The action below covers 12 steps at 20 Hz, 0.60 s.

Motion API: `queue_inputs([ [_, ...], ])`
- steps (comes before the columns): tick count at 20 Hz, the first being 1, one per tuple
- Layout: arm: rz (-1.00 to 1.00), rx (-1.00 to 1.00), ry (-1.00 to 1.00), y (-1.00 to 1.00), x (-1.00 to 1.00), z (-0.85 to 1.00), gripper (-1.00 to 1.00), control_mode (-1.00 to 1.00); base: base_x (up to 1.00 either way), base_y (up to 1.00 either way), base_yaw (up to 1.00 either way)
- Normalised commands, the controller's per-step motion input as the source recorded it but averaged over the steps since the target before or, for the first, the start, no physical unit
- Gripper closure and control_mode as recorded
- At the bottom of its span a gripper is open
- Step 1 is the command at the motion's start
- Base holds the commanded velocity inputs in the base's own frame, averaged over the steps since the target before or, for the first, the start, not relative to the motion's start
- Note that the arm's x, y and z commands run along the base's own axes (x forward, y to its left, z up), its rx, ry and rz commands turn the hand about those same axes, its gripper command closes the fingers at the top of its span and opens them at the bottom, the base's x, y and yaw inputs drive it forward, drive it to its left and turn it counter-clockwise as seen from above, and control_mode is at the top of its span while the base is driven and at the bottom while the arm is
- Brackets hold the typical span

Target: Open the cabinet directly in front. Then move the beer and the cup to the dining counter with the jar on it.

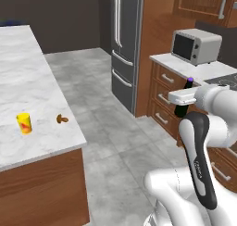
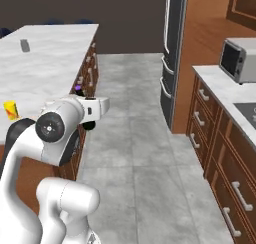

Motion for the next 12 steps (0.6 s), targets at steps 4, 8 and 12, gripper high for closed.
queue_inputs([
  [4, 0.00, 0.00, 0.00, 0.00, 0.00, 0.00, 1.00, 1.00, 0.00, 0.49, 0.25],
  [8, 0.00, 0.00, 0.00, 0.00, 0.00, 0.00, 1.00, 1.00, 0.00, 0.43, 0.26],
  [12, 0.00, 0.00, 0.00, 0.00, 0.00, 0.00, 1.00, 1.00, 0.19, 0.37, 0.26],
])
